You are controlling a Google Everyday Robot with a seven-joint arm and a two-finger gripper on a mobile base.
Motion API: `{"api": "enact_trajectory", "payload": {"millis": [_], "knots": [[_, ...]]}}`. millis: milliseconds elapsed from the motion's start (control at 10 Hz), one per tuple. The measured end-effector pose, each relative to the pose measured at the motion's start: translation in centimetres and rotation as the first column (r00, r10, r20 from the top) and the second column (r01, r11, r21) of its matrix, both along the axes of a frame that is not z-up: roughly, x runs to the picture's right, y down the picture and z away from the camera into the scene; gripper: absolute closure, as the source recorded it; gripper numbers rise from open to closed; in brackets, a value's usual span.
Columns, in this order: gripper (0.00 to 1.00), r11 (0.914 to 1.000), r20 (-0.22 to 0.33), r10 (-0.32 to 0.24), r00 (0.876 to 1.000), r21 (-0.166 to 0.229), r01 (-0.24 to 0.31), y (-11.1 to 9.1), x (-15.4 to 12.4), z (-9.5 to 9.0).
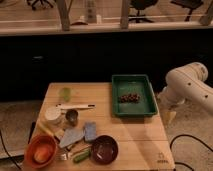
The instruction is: Place grapes in table surface
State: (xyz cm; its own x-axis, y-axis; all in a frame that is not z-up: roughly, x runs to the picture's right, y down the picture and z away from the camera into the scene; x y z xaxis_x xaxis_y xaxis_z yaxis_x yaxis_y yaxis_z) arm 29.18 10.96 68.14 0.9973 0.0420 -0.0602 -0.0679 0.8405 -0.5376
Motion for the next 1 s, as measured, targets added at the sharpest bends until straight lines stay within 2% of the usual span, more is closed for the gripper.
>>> {"api": "enact_trajectory", "payload": {"millis": [200,300,500,800,1000], "knots": [[0.2,1.0,-0.001,-0.006,1.0,0.001,0.006,-0.1,0.1,0.1],[0.2,0.9991,0.001,-0.042,0.999,-0.003,0.042,-0.3,-0.1,0.4],[0.2,0.9921,0.024,-0.125,0.992,-0.004,0.125,-1.4,-0.9,1.4],[0.2,0.9877,0.02,-0.156,0.988,-0.014,0.156,-1.3,-1.0,1.6],[0.2,0.9779,0.029,-0.208,0.978,-0.02,0.208,-1.8,-1.1,2.3]]}}
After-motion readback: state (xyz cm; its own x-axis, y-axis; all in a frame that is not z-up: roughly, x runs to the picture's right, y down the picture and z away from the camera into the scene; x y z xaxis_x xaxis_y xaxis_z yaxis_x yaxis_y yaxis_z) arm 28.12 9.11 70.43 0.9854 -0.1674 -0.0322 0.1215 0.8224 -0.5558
